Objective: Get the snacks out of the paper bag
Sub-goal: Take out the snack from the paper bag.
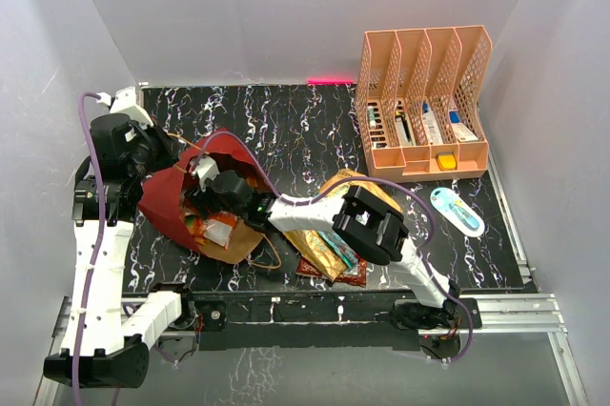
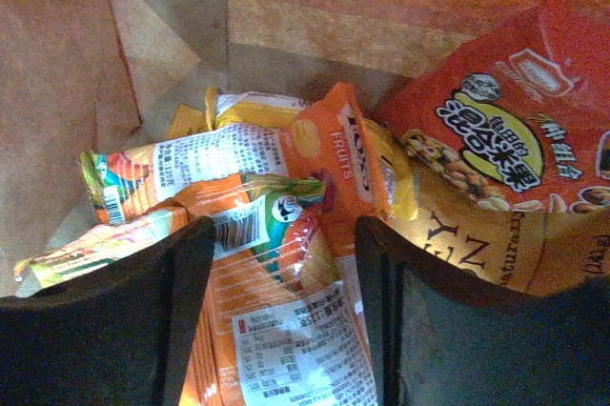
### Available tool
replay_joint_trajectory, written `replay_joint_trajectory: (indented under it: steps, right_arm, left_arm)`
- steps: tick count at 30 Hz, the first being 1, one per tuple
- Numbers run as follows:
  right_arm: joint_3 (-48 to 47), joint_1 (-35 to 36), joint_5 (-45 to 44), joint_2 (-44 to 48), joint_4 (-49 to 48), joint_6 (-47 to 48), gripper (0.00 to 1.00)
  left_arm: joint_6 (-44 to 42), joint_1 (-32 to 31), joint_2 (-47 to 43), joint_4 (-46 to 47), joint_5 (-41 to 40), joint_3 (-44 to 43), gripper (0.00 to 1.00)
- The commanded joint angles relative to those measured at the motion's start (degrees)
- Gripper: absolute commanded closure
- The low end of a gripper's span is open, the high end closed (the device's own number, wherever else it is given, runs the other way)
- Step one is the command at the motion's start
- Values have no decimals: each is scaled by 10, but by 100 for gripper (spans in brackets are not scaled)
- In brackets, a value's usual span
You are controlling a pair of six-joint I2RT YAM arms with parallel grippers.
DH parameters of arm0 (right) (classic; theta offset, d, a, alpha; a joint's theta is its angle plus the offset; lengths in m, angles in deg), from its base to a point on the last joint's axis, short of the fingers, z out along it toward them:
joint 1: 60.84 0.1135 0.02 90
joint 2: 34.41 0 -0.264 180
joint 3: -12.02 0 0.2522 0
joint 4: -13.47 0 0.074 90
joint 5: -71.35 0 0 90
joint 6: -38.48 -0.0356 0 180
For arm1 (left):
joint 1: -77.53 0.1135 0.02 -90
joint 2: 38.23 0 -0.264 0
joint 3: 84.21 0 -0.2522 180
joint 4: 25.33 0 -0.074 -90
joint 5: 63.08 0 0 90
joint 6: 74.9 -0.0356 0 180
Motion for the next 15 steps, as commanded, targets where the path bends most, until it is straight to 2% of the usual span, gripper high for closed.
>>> replay_joint_trajectory:
  steps: [1, 8, 11, 12, 15]
  right_arm:
    - [-37, 3, -11, -13, 6, -16, 43]
    - [-19, 3, 5, 0, 8, -32, 71]
    - [-16, 3, 9, 12, 15, -38, 89]
    - [-12, 3, 11, 19, 14, -40, 92]
    - [2, 3, 0, 44, 9, -51, 93]
  left_arm:
    - [0, -1, -11, 0, 0, -6, 100]
    - [-1, -1, -11, 2, -6, -4, 100]
    - [-1, -1, -11, 1, -7, -3, 100]
    - [0, -1, -10, 0, -11, -4, 100]
    - [5, 0, -11, -5, -23, -5, 100]
